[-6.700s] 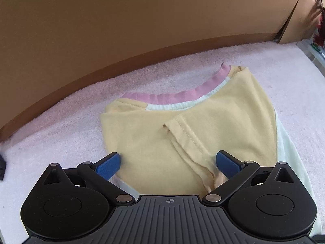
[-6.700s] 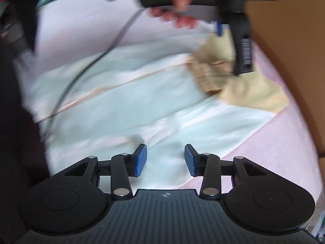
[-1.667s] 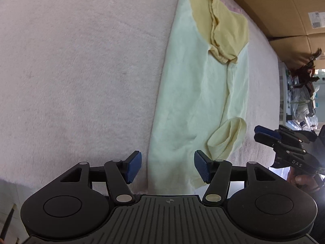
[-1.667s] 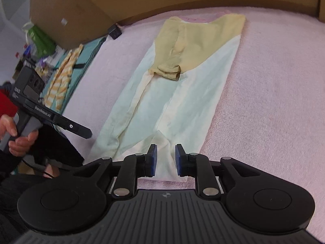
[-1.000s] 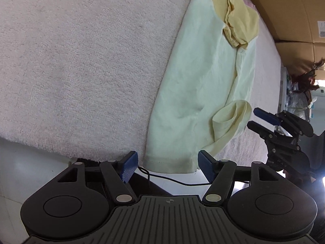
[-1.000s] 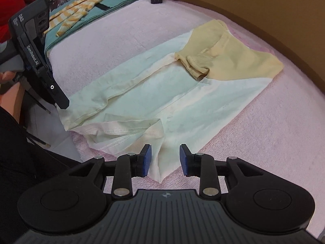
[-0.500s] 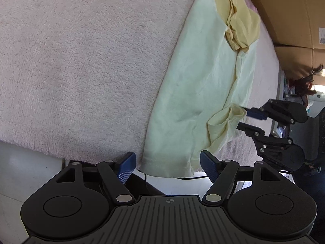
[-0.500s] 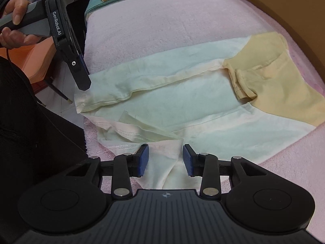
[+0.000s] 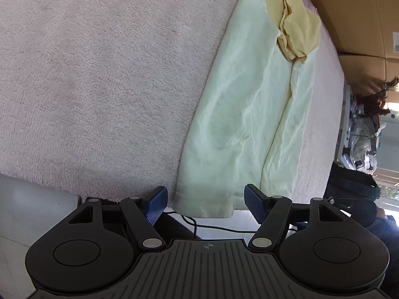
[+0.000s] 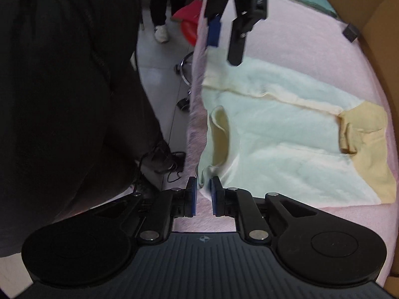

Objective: Fold clothes

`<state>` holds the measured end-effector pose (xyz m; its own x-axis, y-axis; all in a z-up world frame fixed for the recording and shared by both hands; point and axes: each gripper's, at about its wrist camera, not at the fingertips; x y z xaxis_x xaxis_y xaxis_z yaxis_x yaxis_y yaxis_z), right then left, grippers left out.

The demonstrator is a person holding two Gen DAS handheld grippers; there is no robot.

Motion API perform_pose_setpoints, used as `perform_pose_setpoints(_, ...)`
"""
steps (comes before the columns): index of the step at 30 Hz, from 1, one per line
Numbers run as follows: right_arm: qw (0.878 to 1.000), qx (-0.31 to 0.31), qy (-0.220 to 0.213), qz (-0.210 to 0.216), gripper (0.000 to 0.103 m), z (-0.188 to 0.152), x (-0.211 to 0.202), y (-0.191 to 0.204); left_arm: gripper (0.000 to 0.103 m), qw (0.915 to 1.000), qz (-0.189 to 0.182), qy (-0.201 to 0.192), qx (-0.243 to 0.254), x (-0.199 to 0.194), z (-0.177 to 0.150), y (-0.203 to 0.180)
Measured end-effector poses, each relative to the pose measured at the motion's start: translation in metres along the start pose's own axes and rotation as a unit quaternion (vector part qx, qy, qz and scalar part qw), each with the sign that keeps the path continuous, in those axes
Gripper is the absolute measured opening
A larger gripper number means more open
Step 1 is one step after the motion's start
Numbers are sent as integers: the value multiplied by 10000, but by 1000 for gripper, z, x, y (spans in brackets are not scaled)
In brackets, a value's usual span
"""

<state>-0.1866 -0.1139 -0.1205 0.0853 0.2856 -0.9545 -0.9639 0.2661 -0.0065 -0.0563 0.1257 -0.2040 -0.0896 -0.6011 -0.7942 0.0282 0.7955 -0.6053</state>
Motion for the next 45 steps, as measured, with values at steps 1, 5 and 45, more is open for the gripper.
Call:
perform_pose_setpoints(1,9998,158,83,117,15,-3,2,1,81,10000,9,-2,13,0,0,0)
perform_pose_setpoints(5,9806,1854,-259,588,18,-19,-5,-23,81,10000,-5,-47,-2,0,-1,0)
perform_pose_setpoints(45,5851,7619,-1654,2231,4,-123,30,-81,7,9941,726,122,802,-2,11,-40)
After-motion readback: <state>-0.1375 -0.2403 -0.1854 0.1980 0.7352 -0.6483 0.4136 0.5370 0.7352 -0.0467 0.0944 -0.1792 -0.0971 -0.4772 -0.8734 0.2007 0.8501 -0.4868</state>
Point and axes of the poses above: each gripper's, at about its wrist camera, not at the fingertips, and x roughly the way its jaws point, y to its left, z to its top, and after that the axes turned 10 degrees about x, right-handed
